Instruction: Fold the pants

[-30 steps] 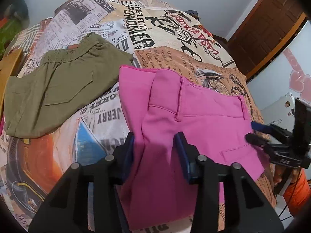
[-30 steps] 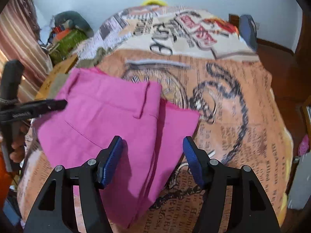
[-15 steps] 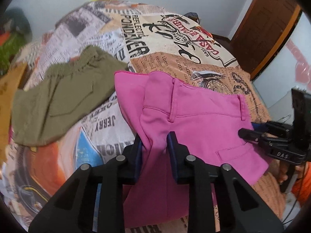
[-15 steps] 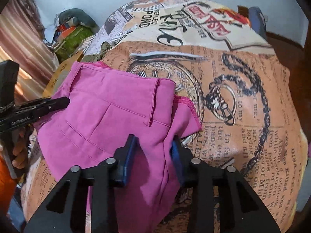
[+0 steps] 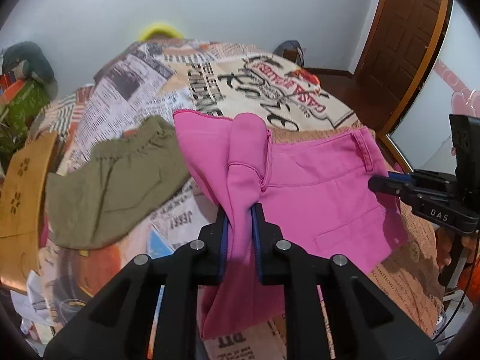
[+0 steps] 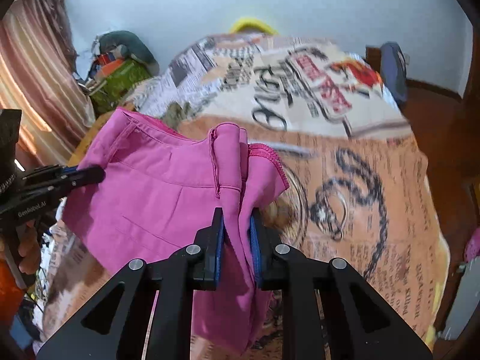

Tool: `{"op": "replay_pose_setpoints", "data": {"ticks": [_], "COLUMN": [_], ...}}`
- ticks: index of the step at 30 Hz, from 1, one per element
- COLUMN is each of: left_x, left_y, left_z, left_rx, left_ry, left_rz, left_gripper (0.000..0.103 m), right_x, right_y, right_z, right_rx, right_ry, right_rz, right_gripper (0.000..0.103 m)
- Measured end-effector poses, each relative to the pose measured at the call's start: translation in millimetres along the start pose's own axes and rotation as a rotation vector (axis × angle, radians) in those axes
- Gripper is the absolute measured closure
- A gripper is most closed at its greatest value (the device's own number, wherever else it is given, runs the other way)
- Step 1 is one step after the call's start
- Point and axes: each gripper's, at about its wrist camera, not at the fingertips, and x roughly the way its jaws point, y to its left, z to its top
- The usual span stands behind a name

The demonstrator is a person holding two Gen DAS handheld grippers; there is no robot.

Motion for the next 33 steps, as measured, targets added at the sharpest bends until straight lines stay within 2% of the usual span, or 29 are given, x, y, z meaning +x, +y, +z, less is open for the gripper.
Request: {"op": "replay_pose_setpoints", "data": {"ticks": [10, 18, 25, 33], "left_x": [-62, -98, -94, -45], "left_y": [34, 96, 154, 219], "left_z": [13, 16, 16, 16], "left_rx": [-0.034, -0.104, -0.160, -0.249], "left_ry": [-0.111, -0.161, -0.160, -0.126], "left_rz": [0.073, 0.140, 0.197, 0.191], "left_gripper": [0.089, 0.089, 0.089, 0.089], "right_x": [-13, 12, 48, 113], "right_y": [51, 103, 147, 169], "right_z": [47, 81, 105, 123], "right_rx": [-0.105, -0.162, -0.231, -0.253], "right_ry": [-0.089, -0.110, -0.118, -0.071], "right_rz": [0.035, 0.099, 0.127, 0.105], "right_gripper": [0.089, 0.089, 0.089, 0.089]}}
